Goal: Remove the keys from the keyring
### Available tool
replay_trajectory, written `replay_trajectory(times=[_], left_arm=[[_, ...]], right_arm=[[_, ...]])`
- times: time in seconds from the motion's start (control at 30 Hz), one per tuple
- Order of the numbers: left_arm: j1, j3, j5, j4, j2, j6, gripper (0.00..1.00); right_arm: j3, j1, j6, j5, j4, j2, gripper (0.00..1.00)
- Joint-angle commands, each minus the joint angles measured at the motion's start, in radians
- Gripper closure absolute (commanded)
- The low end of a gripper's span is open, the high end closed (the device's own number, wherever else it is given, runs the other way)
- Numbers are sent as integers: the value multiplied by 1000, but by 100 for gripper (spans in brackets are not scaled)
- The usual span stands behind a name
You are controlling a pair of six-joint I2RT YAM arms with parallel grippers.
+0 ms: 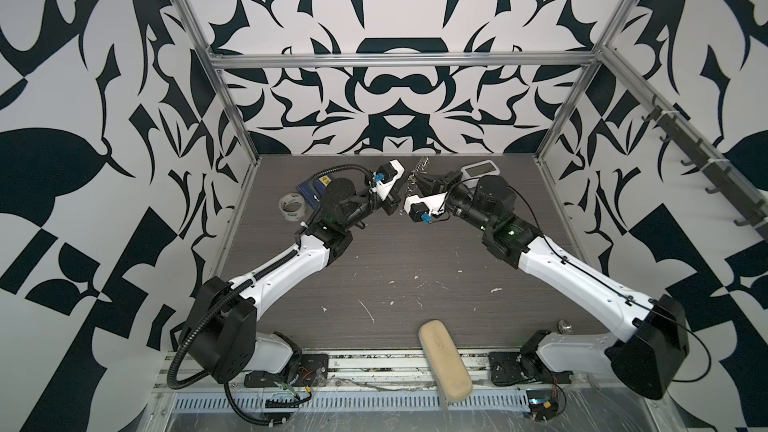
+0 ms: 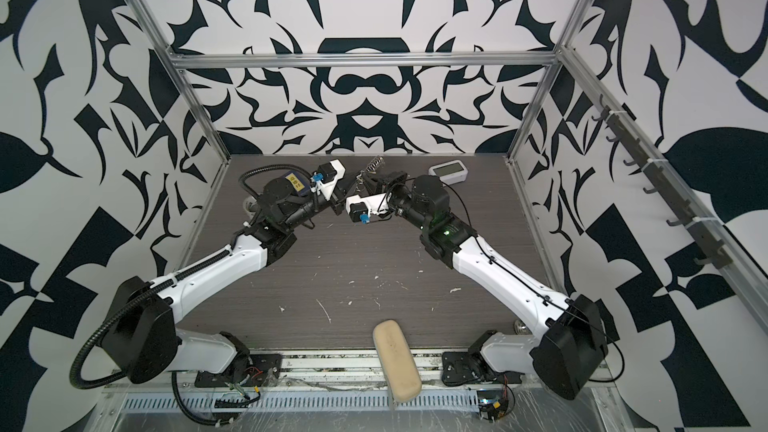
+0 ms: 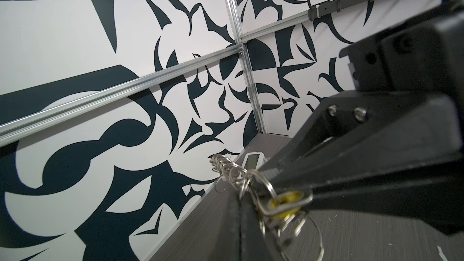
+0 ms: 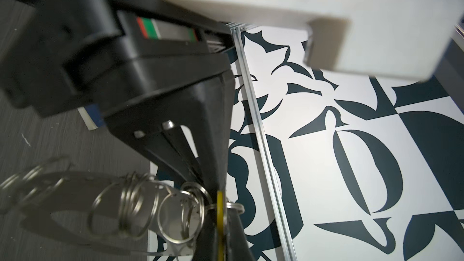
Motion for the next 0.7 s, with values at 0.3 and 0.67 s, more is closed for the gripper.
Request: replay_trajectory(times=[0.3,0.67], left_arm=[[-2,11,16,231,-10,-72,100],[-3,103,67,310,64,-127,100]], right_arm=[[-63,57,-159,-59,-66,-22,100],[46,52,-147,-95,-63,26,100]])
